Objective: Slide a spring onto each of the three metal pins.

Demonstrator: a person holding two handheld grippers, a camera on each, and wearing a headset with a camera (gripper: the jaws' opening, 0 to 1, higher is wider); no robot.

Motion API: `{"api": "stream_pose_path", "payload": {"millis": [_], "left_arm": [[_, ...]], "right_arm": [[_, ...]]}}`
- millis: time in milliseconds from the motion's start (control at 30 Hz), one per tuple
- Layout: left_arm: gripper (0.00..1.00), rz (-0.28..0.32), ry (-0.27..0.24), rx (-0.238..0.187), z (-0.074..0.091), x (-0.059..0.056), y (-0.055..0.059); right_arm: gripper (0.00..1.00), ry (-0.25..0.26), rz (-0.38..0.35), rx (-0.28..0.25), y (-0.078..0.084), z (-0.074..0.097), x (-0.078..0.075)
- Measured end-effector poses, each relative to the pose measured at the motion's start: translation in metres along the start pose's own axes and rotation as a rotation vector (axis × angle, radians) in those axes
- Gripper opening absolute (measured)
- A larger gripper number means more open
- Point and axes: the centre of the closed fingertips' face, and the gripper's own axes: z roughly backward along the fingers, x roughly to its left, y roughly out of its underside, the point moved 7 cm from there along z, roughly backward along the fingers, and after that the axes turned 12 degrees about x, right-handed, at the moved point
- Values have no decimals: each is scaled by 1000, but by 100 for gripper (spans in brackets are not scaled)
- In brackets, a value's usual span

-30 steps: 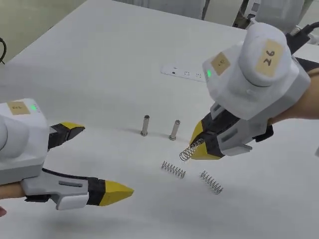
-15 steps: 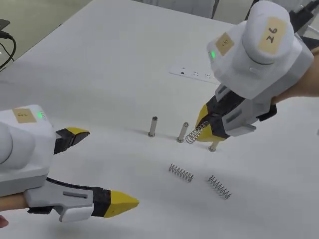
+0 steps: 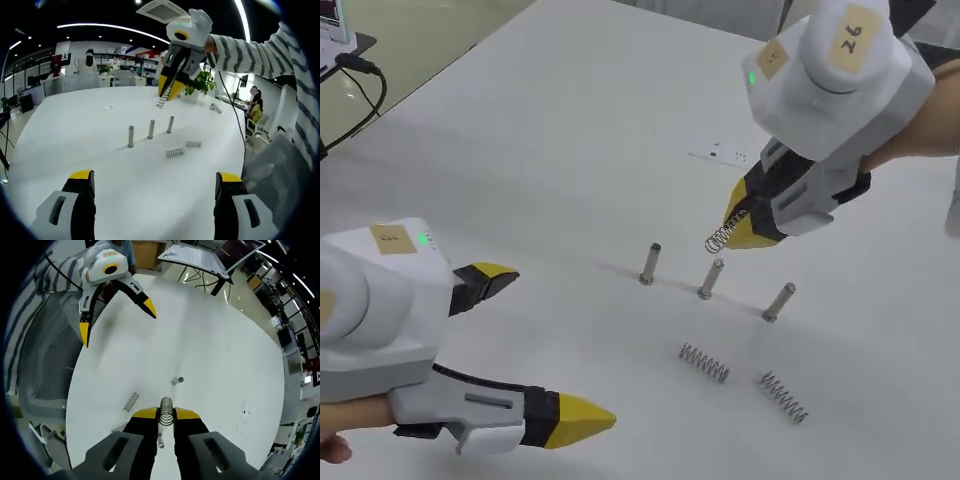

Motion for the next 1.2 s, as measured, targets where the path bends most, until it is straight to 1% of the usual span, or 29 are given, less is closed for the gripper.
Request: {"api": "stream_pose_path", "payload": {"millis": [100, 167, 233, 367, 467, 533, 700, 800, 900, 1000, 1067, 1133, 1200], "left_arm": [[98, 6, -9, 1, 2, 4, 0], [98, 19, -6, 2, 2, 6, 0], [98, 26, 1, 1, 2, 5, 0], [98, 9, 1, 7, 2, 4, 0], [98, 6, 11, -2, 2, 2, -1], [98, 6, 9, -6, 2, 1, -1], [98, 7, -1, -4, 3, 3, -1], [98, 11, -10, 5, 4, 7, 2], [98, 14, -15, 11, 6, 8, 3], [98, 15, -17, 16, 6, 8, 4], [98, 10, -32, 25, 7, 10, 4], [98, 14, -32, 24, 8, 11, 5], [98, 16, -35, 11, 9, 12, 4]], "right_arm": [[8, -6, 13, 11, -3, -5, -6], [8, -7, 23, 18, -5, -8, -8], [8, -9, 33, 24, -6, -11, -12], [8, -13, 55, 37, -12, -18, -21], [8, -14, 66, 46, -16, -21, -25], [8, -17, 66, 45, -19, -27, -31], [8, -23, 78, 50, -27, -35, -33], [8, -35, 89, 59, -31, -45, -34], [8, -38, 106, 75, -32, -52, -35], [8, -45, 108, 77, -34, -56, -37], [8, -43, 114, 81, -35, -58, -37], [8, -40, 118, 86, -36, -60, -39], [8, -48, 113, 86, -36, -61, -38]]}}
